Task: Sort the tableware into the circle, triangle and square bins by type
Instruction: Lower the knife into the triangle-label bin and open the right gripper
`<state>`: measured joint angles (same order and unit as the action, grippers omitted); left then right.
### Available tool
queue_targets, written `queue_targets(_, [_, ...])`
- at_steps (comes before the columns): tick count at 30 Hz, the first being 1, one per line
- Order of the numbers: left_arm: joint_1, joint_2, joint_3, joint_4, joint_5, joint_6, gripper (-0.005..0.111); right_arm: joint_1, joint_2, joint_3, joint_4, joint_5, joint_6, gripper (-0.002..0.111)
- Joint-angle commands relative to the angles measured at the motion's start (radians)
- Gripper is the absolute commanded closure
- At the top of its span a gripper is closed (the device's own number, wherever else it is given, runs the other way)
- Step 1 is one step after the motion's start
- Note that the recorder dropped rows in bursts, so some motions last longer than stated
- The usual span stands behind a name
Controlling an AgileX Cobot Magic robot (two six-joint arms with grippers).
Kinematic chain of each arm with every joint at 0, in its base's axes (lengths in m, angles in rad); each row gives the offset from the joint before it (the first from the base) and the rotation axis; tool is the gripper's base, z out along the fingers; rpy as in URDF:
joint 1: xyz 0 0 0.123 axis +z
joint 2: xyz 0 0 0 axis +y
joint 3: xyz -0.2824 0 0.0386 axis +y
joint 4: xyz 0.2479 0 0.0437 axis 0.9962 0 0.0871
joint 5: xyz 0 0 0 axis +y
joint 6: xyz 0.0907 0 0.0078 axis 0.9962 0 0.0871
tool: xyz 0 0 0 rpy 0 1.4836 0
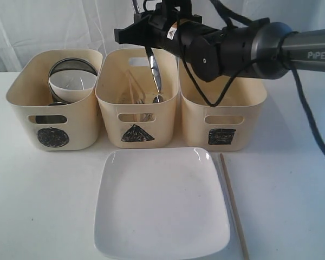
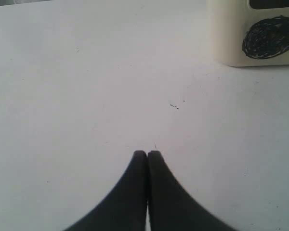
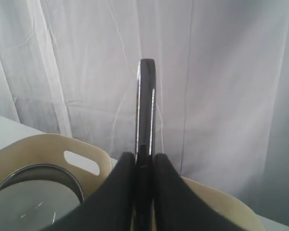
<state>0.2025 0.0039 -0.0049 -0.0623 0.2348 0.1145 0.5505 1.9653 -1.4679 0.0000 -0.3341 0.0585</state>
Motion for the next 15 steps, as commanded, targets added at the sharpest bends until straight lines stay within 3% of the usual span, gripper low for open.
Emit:
queue_targets(1, [-0.006,-0.004,0.005,-0.011,-0.003,-0.003,0.107,-0.002,0.052,-0.011,0.007,-0.024,-0.007,0.108])
queue_targets(3, [-0.006,-0.004,0.005,-0.011,-0.003,-0.003,0.107,-0.002,0.071,-0.011,0.019,0.0,-0.007,0.101])
queue_targets(7, [-0.006,-0.004,0.005,-0.011,-0.003,-0.003,0.107,-0.004,0.08,-0.011,0.084,0.032,-0.004,0.038])
queue_targets(8, [-0.006,-0.004,0.005,-0.011,-0.003,-0.003,0.107,-0.004,0.08,-0.011,0.106,0.065,0.0,0.033])
queue_targets(11, [-0.006,-0.004,0.005,-0.011,-0.003,-0.003,0.107,-0.004,0.029,-0.011,0.115,0.267,-0.048,0.034])
queue_targets(15, [-0.006,-0.004,0.005,-0.011,-0.003,-0.003,0.107,-0.004,-0.08,-0.011,0.072,0.483,-0.253,0.044])
